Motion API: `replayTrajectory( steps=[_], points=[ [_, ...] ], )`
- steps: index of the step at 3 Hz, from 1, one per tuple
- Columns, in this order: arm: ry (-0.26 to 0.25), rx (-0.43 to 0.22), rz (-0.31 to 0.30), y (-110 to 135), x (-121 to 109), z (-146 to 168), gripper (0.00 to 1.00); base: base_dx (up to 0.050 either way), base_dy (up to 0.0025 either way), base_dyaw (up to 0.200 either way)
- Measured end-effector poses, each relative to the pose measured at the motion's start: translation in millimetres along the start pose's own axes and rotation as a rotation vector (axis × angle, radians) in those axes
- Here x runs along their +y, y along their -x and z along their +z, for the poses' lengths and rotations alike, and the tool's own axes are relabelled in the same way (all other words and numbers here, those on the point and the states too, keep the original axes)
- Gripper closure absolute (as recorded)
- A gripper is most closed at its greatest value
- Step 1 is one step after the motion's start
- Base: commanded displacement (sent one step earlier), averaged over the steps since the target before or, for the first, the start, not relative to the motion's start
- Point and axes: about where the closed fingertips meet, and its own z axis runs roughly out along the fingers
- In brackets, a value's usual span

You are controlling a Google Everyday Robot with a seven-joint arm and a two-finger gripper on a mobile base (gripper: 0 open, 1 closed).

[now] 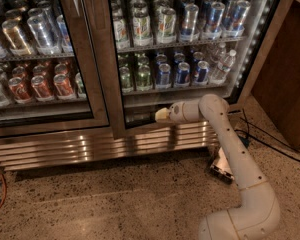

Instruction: Close right fridge door

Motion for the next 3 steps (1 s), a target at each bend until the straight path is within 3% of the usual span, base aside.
replayTrajectory(
  steps=[3],
  points=[
    [-0.002, -0.004, -0.008, 1.5, 6.5, -1.9, 1.00, 0.000, 0.00000, 0.000]
  ],
)
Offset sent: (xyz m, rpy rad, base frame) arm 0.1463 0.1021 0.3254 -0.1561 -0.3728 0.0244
